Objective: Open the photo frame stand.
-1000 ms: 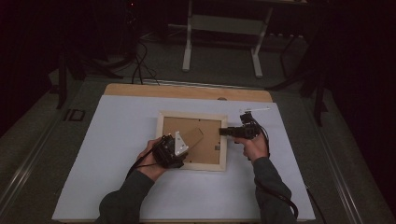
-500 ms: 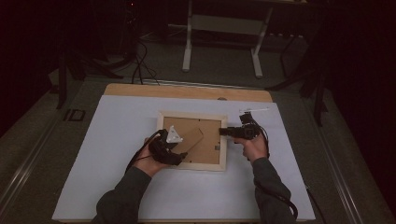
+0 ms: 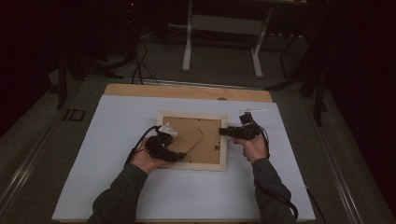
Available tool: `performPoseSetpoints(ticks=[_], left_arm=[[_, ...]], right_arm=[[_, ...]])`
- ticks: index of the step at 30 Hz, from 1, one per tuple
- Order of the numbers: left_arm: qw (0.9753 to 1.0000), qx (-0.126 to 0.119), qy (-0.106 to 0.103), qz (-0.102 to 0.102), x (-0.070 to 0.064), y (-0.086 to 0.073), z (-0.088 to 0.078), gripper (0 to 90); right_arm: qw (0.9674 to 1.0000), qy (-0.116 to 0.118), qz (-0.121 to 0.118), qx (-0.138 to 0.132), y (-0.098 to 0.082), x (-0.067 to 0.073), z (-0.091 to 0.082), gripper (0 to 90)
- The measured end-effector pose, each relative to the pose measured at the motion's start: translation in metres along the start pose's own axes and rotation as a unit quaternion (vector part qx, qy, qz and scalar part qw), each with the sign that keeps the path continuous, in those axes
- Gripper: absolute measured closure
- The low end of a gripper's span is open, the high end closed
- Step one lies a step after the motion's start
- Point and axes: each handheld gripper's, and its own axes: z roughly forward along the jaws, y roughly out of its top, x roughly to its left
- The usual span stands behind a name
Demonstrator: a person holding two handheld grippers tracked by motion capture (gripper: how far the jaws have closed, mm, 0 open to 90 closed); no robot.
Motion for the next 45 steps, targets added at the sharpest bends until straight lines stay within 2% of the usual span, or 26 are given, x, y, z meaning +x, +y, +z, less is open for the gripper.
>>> performPoseSetpoints(ticks=[4,7,9,11,16,32,36,38,45], left_arm=[[0.9999,0.009,-0.006,-0.009,0.002,0.0,0.001,43.0],[0.9998,0.013,-0.007,-0.009,0.002,0.0,0.002,43.1],[0.9999,0.013,-0.004,-0.009,0.002,0.0,0.001,47.8],[0.9999,0.011,-0.004,-0.006,0.002,0.0,0.0,48.3],[0.9998,0.014,0.012,0.011,-0.003,0.001,0.001,48.9],[0.9986,0.004,0.041,0.032,-0.01,0.008,0.003,50.0],[0.998,0.003,0.052,0.036,-0.011,0.011,0.004,50.3],[0.997,0.005,0.065,0.042,-0.013,0.014,0.005,50.4],[0.9957,0.004,0.079,0.047,-0.015,0.018,0.006,50.8]], right_arm=[[1.0,-0.002,-0.006,-0.002,0.0,0.002,-0.002,58.4],[0.9999,-0.003,-0.01,-0.004,0.0,0.003,-0.002,58.4],[0.9999,-0.003,-0.013,-0.006,0.0,0.003,-0.003,58.4],[0.9999,-0.004,-0.015,-0.006,0.0,0.004,-0.004,58.4],[0.9997,-0.006,-0.021,-0.011,-0.001,0.005,-0.006,58.5],[0.9982,-0.031,-0.04,-0.033,0.004,0.01,-0.018,59.5],[0.9974,-0.04,-0.046,-0.038,0.007,0.012,-0.02,60.0],[0.9968,-0.046,-0.05,-0.042,0.009,0.014,-0.022,60.3],[0.9956,-0.055,-0.053,-0.055,0.011,0.015,-0.025,61.0]])
